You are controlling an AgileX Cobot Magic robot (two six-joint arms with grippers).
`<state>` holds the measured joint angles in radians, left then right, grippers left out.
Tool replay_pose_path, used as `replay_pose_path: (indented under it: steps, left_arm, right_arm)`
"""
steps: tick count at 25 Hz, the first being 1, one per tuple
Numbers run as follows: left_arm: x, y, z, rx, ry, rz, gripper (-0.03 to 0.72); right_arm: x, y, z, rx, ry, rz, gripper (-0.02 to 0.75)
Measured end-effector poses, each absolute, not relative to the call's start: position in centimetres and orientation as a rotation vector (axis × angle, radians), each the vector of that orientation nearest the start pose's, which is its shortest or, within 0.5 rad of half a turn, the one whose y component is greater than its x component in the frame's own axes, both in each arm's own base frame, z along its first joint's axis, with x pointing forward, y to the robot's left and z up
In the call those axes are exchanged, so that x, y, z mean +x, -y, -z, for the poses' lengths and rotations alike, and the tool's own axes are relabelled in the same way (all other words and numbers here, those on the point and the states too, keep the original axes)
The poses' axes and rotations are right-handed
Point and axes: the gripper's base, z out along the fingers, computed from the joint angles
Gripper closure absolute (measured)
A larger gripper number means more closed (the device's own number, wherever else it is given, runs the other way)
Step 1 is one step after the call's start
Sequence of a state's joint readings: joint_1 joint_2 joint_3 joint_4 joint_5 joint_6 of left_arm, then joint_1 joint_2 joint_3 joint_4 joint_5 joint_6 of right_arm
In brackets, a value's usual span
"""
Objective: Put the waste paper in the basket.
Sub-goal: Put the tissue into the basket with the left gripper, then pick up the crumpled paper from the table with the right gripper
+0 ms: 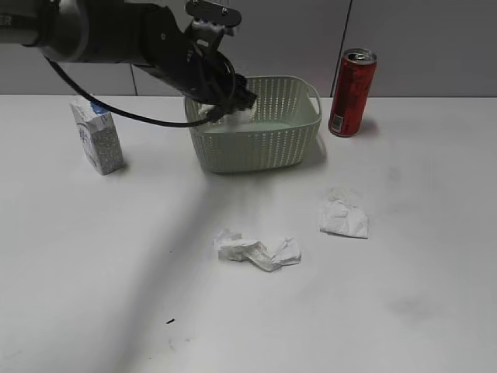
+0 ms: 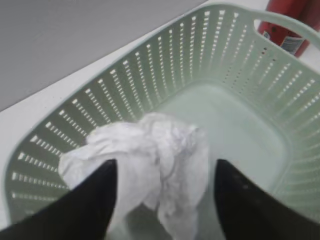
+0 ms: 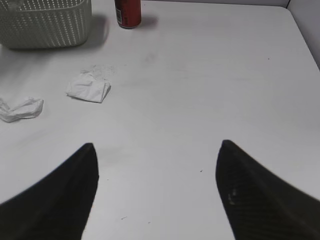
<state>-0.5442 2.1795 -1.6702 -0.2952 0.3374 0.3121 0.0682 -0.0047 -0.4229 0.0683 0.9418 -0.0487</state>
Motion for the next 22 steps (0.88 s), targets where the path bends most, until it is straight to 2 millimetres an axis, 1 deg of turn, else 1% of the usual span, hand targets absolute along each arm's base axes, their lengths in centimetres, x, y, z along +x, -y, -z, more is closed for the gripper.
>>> replay_pose_path:
  steps: [1, 2, 3, 4, 7, 9, 12, 14, 18, 22]
  left_arm:
    - [42.1, 26.5, -18.8, 0.714, -2.233, 0.369, 0.172]
    - [42.1, 26.5, -18.8, 0.717, -2.235, 0.369, 0.104]
    - [42.0, 26.5, -19.0, 0.720, -2.240, 0.371, 0.073]
    - [41.8, 26.5, -19.2, 0.727, -2.250, 0.374, 0.064]
    - [41.0, 26.2, -20.3, 0.768, -2.297, 0.384, 0.068]
    - [40.3, 25.7, -21.6, 0.802, -2.329, 0.385, 0.077]
    - [39.3, 24.4, -24.5, 0.807, -2.362, 0.396, 0.087]
    - [39.0, 22.9, -26.4, 0.765, -2.384, 0.403, 0.092]
    - [38.3, 18.8, -30.3, 0.678, -2.422, 0.369, 0.095]
    - [37.0, 14.4, -33.2, 0.617, -2.502, 0.212, 0.097]
  right_arm:
    - [0.7, -0.6, -26.5, -0.112, -1.994, -0.094, 0.185]
    - [0.7, -0.6, -26.5, -0.112, -1.994, -0.094, 0.185]
    - [0.7, -0.6, -26.5, -0.112, -1.994, -0.094, 0.185]
    - [0.7, -0.6, -26.5, -0.112, -1.994, -0.094, 0.185]
    - [0.7, -0.6, -26.5, -0.112, -1.994, -0.094, 0.185]
    - [0.7, -0.6, -26.5, -0.112, -1.994, -0.094, 0.185]
    - [0.7, -0.5, -26.5, -0.112, -1.994, -0.092, 0.185]
    - [0.7, -0.5, -26.5, -0.112, -1.994, -0.092, 0.185]
    - [0.7, -0.5, -26.5, -0.112, -1.994, -0.092, 0.185]
    - [0.7, -0.5, -26.5, -0.112, -1.994, -0.092, 0.185]
